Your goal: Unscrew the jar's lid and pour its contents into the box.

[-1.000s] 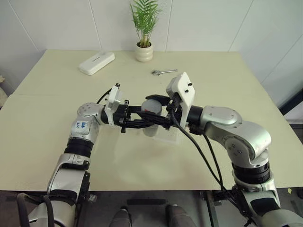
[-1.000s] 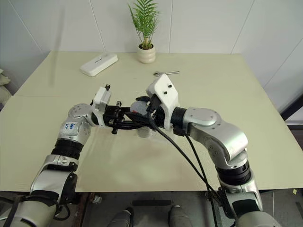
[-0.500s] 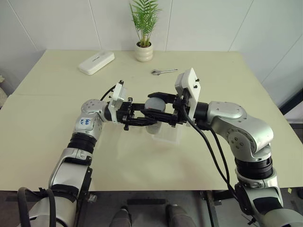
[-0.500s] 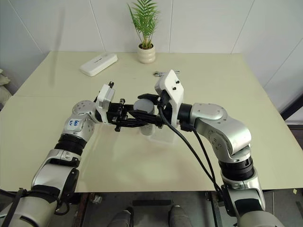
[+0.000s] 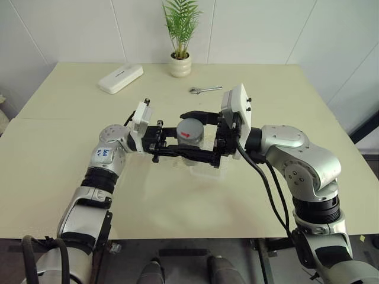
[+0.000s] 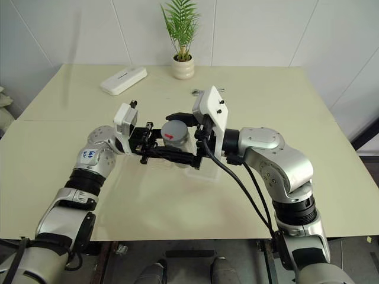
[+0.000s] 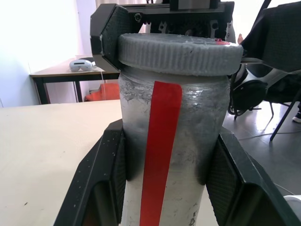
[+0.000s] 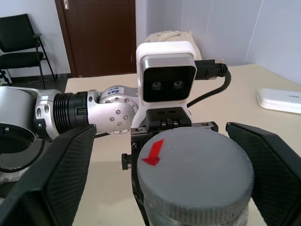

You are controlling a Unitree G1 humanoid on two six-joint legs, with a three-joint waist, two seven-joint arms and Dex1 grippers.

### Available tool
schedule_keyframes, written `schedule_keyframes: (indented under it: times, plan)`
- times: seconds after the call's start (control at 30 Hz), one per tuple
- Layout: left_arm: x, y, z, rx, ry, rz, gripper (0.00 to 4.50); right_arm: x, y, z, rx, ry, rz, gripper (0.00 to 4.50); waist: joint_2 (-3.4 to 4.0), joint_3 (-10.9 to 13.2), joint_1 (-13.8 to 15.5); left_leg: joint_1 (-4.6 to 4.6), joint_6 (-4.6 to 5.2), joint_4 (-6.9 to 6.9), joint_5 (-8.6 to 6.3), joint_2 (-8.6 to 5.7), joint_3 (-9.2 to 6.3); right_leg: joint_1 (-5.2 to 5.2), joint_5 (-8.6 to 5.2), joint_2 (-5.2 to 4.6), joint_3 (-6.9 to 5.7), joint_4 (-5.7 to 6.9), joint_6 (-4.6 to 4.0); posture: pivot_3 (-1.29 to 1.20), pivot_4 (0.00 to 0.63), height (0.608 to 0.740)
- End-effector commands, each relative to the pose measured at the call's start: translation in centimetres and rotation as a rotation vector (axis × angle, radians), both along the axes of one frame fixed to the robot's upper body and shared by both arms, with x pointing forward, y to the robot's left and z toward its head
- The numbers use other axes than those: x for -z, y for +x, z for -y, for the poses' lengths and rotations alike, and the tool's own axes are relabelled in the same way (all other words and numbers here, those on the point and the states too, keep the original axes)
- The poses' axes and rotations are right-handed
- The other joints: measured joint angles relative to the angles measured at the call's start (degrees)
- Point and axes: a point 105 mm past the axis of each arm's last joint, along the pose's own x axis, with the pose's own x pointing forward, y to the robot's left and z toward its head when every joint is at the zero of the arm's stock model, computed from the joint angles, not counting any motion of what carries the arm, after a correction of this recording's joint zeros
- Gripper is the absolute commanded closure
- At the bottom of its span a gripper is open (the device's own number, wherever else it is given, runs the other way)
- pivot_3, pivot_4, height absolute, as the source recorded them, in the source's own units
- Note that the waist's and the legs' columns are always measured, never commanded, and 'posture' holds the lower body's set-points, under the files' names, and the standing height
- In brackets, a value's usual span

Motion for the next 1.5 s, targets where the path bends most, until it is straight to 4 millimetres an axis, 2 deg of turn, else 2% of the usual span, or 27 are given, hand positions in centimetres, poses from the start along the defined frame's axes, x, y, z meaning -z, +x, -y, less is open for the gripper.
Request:
schedule_keyframes:
  times: [0.03, 0.37, 0.6, 0.87, 1.23, 1.5]
  plan:
    - [0.8, -1.0, -1.0, 0.089, 0.047, -0.045, 2.62, -1.7, -5.4, -2.6, -0.299, -0.006, 0.150, 0.01, 0.00, 0.0, 0.0, 0.00, 0.00, 0.00, 0.00, 0.00, 0.00, 0.00, 0.00, 0.00, 0.00, 0.00, 0.00, 0.00, 0.150, 0.740]
    - [0.8, -2.0, -1.4, 0.123, 0.077, -0.036, 2.62, -2.1, -3.1, -1.7, -0.172, -0.024, 0.169, 0.01, 0.03, 0.0, 0.0, 0.00, 0.00, 0.01, 0.00, 0.00, 0.00, -0.01, 0.00, 0.00, 0.00, 0.00, -0.01, 0.00, 0.150, 0.740]
    - [0.9, -2.4, -1.1, 0.141, 0.084, -0.023, 2.62, -2.6, -1.7, -2.0, -0.118, -0.008, 0.166, 0.01, 0.04, 0.0, 0.0, -0.01, 0.00, 0.00, 0.00, 0.01, -0.04, -0.05, -0.03, 0.01, -0.03, 0.04, -0.03, 0.00, 0.150, 0.740]
    - [0.7, -2.8, -0.8, 0.161, 0.070, 0.006, 2.62, -1.6, -1.2, -2.8, -0.112, -0.020, 0.137, 0.01, 0.04, 0.0, -0.1, -0.04, 0.00, 0.00, 0.00, 0.00, -0.04, -0.08, -0.03, 0.01, -0.03, 0.05, -0.03, 0.00, 0.150, 0.740]
    - [0.5, -3.4, -0.8, 0.168, 0.069, 0.046, 2.62, -1.0, 0.3, -2.7, -0.057, -0.049, 0.128, 0.01, 0.04, 0.0, -0.1, -0.06, 0.00, 0.01, 0.00, 0.00, -0.04, -0.10, -0.03, 0.01, -0.03, 0.07, -0.03, 0.00, 0.150, 0.740]
    - [-0.1, -3.0, -1.3, 0.124, 0.055, 0.083, 2.62, -0.9, -0.4, -2.2, -0.066, -0.071, 0.111, 0.01, 0.04, 0.0, -0.1, -0.06, 0.00, 0.01, 0.00, 0.00, -0.03, -0.10, -0.03, 0.00, -0.03, 0.07, -0.03, 0.00, 0.150, 0.740]
